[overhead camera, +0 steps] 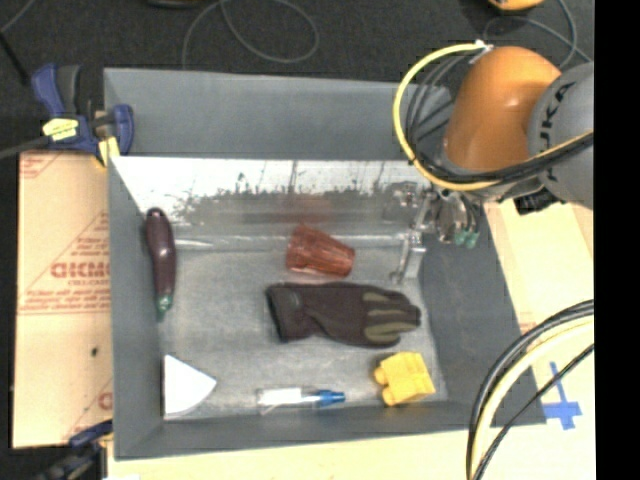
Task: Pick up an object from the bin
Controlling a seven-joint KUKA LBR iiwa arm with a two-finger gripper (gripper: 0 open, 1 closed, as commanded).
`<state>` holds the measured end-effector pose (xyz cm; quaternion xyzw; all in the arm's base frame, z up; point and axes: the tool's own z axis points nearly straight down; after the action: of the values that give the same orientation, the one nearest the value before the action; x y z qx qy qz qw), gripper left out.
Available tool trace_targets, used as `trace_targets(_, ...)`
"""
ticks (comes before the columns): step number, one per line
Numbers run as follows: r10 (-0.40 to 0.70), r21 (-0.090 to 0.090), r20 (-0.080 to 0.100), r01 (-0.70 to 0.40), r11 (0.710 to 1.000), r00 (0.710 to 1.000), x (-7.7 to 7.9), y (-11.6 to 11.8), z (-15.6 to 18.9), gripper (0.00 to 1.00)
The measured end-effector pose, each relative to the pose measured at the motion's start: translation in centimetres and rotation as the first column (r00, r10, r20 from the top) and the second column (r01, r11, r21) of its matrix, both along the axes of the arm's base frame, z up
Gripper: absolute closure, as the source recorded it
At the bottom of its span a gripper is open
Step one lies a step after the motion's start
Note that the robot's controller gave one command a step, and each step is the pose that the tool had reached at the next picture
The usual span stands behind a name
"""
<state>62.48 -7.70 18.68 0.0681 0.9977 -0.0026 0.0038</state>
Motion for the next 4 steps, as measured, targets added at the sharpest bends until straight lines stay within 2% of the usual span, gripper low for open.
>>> trace_targets(1, 0.004, -0.001, 0.007, -0.004, 1.000, 1.000, 0.1, -0.2, 0.7, 0.00)
trace_targets(2, 0.169, -0.002, 0.003, -0.169, 0.986, 0.986, 0.8, -0.8, -2.6, 0.00)
trace_targets(3, 0.365, -0.008, 0.009, -0.365, 0.931, 0.931, -1.5, 0.0, -5.7, 0.00)
trace_targets(4, 0.198, -0.007, 0.020, -0.198, 0.980, 0.980, -10.2, -0.9, -11.0, 1.00)
